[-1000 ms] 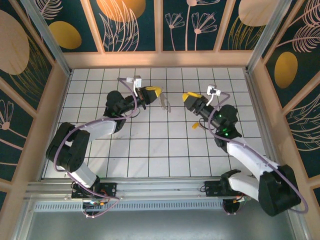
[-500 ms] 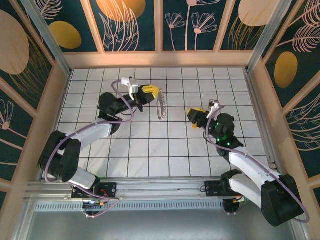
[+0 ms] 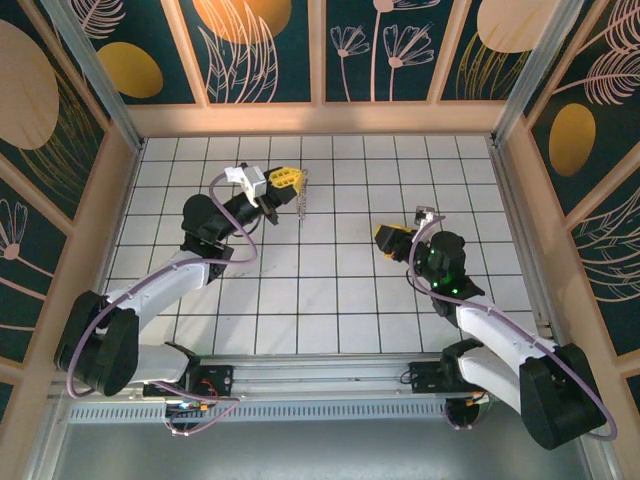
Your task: Put the keys on the keyring
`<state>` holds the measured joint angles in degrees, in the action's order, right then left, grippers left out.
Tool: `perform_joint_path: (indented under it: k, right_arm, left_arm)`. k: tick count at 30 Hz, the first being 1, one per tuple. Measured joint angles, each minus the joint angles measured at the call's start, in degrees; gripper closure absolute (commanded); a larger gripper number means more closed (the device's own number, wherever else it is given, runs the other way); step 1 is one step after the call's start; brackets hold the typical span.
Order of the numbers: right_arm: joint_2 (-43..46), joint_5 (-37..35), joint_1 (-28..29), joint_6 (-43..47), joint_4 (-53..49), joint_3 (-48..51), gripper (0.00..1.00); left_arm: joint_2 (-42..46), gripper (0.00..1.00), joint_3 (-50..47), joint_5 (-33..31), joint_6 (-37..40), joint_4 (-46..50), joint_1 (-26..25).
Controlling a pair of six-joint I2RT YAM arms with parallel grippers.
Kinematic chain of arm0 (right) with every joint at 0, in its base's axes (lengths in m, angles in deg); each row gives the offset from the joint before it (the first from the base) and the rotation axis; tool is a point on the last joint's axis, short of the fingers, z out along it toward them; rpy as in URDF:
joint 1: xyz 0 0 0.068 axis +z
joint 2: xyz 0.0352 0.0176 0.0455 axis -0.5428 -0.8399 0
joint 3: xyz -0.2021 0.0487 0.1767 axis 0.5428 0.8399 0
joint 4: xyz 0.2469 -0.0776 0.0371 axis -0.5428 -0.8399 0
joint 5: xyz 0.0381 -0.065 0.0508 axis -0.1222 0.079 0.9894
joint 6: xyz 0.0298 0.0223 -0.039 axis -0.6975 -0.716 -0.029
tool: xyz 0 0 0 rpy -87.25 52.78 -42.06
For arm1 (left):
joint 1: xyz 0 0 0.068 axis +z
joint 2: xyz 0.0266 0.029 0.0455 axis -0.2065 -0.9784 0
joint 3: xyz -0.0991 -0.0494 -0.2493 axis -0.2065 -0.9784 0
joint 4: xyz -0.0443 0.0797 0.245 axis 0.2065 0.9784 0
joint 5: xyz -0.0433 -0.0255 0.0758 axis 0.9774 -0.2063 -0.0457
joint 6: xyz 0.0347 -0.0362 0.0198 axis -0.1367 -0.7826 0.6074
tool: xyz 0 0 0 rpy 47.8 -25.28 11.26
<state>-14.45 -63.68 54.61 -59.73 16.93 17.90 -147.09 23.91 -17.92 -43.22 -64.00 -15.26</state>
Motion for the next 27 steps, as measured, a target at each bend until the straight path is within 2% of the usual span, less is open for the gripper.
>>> perform_joint_path:
  k: [12, 19, 23, 27]
  right_arm:
    - [0.0, -1.88, 0.0, -0.72, -1.14, -0.13, 0.49]
    - [-2.99, -11.67, 0.0, -3.76, -10.91, -4.7, 0.5]
    - [-6.58, -17.0, -0.42, -5.68, -16.33, -6.91, 0.54]
    - [-11.69, -19.58, -1.51, -5.57, -21.03, -9.42, 0.62]
  left_arm:
    - [1.05, 1.0, -0.48, -2.01, 1.62, 2.05, -0.02]
    - [1.25, 1.0, -1.68, -2.64, 1.75, 3.45, -0.22]
    - [1.25, 1.0, -1.84, -3.28, 2.05, 5.09, -0.22]
    - [1.53, 1.0, -2.54, -3.72, 2.08, 5.14, -0.22]
